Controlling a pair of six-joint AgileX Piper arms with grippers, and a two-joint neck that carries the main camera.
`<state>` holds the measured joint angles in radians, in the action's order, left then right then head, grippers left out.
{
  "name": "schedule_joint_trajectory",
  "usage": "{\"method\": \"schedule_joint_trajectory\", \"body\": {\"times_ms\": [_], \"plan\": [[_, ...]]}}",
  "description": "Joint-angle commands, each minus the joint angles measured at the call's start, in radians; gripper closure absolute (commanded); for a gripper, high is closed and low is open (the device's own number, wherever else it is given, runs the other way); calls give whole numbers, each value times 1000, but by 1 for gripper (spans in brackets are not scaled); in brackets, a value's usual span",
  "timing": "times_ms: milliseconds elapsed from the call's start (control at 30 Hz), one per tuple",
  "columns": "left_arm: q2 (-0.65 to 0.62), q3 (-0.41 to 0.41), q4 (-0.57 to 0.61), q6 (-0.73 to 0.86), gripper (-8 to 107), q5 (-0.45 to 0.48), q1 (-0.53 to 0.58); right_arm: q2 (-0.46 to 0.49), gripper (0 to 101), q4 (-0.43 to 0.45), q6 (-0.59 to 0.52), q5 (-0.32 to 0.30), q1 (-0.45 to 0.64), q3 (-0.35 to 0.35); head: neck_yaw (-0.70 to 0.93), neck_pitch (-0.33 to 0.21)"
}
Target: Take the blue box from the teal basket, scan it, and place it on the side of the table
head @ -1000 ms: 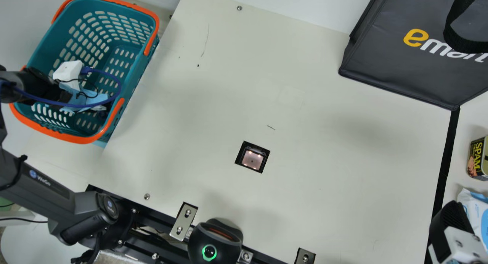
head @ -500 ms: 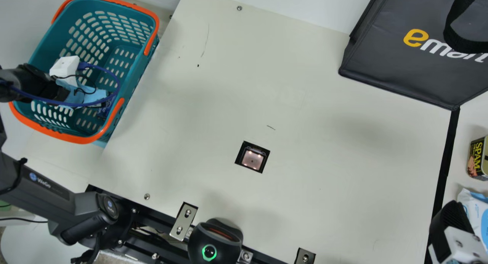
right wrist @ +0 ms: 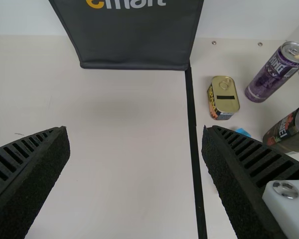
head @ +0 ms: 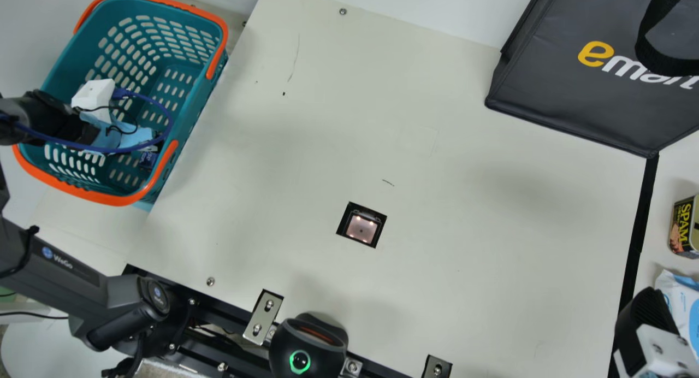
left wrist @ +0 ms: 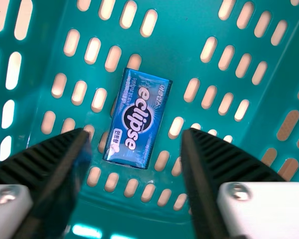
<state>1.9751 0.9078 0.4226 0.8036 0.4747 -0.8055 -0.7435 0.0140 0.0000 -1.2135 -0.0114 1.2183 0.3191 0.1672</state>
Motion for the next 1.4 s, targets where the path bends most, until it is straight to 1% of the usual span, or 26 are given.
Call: {"method": "schedule_joint_trajectory", "body": {"times_ms": [0,200,233,567,900,1367], "plan": [[2,1,1,2,30,1,1,0,6,0,0,0,0,0,2,-29],[2,2,-3,9,10,1,3,0,6,0,0,0,0,0,2,-29],[3,2,-3,10,9,0,3,0,6,0,0,0,0,0,2,-29],[11,3,-20,16,9,-3,15,0,6,0,0,1,0,0,2,-29],[43,6,-40,32,9,-27,28,0,6,0,0,1,0,0,2,-29],[86,7,-104,27,9,-70,46,0,6,0,0,1,0,0,2,-29]]}}
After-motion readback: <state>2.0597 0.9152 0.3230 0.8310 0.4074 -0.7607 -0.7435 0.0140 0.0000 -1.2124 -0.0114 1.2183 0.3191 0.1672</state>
